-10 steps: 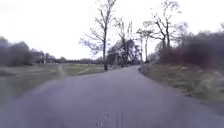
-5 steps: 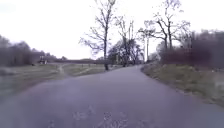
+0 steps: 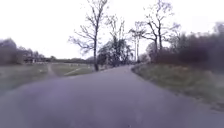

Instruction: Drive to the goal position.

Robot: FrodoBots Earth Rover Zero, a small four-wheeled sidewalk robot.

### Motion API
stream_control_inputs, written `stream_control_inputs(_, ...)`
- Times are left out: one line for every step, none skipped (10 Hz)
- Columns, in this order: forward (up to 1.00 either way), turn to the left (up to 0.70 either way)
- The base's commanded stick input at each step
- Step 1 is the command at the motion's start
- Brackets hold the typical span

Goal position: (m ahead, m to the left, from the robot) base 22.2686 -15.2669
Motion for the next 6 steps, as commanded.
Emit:
stream_control_inputs(1.00,0.00)
stream_control_inputs(1.00,0.00)
stream_control_inputs(1.00,0.00)
stream_control_inputs(1.00,0.00)
stream_control_inputs(1.00,0.00)
stream_control_inputs(1.00,0.00)
